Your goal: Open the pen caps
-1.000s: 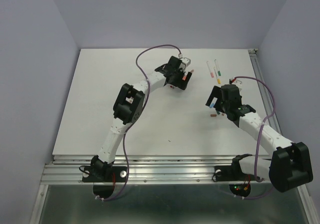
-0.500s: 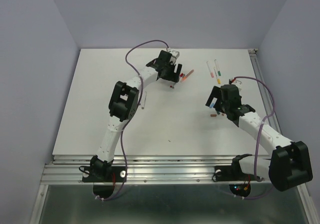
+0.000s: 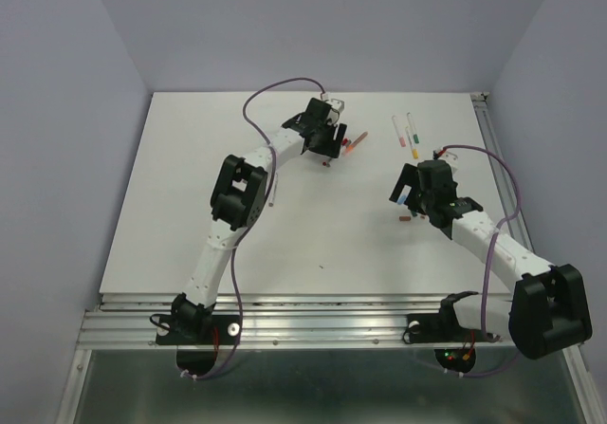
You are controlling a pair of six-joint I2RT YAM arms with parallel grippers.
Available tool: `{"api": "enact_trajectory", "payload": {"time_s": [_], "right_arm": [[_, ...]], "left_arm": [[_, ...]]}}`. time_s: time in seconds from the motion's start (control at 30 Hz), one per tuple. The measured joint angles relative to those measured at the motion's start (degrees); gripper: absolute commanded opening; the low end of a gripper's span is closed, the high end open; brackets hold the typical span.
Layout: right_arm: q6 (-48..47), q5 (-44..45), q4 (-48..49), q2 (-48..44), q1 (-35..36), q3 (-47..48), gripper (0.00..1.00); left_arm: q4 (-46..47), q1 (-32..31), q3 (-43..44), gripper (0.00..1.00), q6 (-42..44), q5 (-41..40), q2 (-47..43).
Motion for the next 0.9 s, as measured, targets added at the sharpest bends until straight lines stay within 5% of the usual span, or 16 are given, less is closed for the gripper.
{"api": "enact_trajectory", "payload": {"time_s": [0.43, 0.63, 0.73, 0.9], "right_arm": [[0.0, 0.0, 0.0, 0.7, 0.0, 0.0, 1.0], [0.0, 0.0, 0.0, 0.7, 0.0, 0.0, 1.0], [0.0, 0.0, 0.0, 0.8, 0.0, 0.0, 1.0], [0.0, 0.0, 0.0, 0.8, 0.0, 0.0, 1.0]], "left_arm": [[-0.4, 0.0, 1.6, 0.67, 0.0, -1.4, 1.0], [-0.3, 0.0, 1.9, 0.48, 0.0, -1.2, 1.4], [-0.3, 0.1, 1.9, 0.31, 0.1, -0.5, 1.5], [-0.2, 0.0, 1.6, 0.2, 0.0, 0.3, 1.5]]}}
